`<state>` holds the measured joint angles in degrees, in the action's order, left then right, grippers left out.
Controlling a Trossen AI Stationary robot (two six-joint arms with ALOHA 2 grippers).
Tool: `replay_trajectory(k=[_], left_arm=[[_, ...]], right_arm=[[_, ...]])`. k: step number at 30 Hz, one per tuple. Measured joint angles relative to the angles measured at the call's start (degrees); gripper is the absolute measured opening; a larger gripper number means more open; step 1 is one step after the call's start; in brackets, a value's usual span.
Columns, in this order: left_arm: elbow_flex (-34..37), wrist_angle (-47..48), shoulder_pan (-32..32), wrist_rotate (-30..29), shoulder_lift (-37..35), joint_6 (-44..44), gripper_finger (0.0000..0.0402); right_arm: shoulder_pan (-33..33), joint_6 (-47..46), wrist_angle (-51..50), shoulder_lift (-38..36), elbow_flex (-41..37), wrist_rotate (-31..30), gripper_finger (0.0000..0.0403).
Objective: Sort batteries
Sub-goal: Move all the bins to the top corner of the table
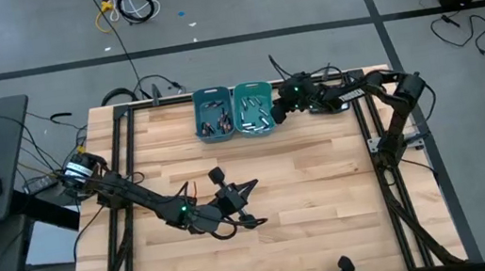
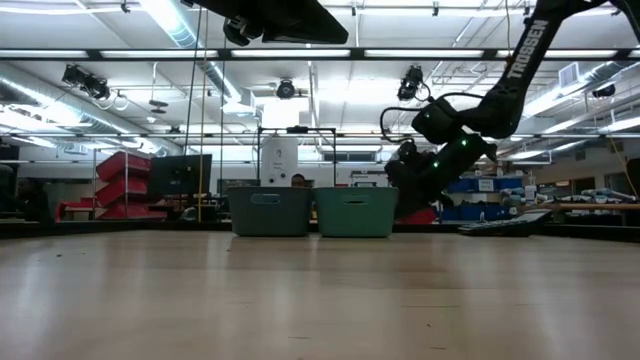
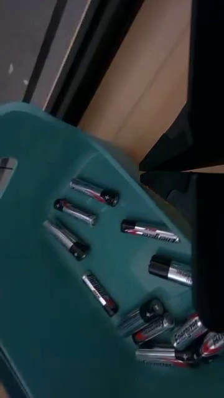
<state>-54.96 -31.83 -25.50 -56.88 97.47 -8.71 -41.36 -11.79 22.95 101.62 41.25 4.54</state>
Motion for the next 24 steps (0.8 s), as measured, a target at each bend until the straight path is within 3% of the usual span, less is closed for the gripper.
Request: replay_trajectory(k=[24], left_arm=[[0.00,0.06,0.00,-0.07,0.02,-0.24,0.0000]], right_arm=[[-0.02,1.33,-0.67,0.02,1.85,1.14,0.0000]])
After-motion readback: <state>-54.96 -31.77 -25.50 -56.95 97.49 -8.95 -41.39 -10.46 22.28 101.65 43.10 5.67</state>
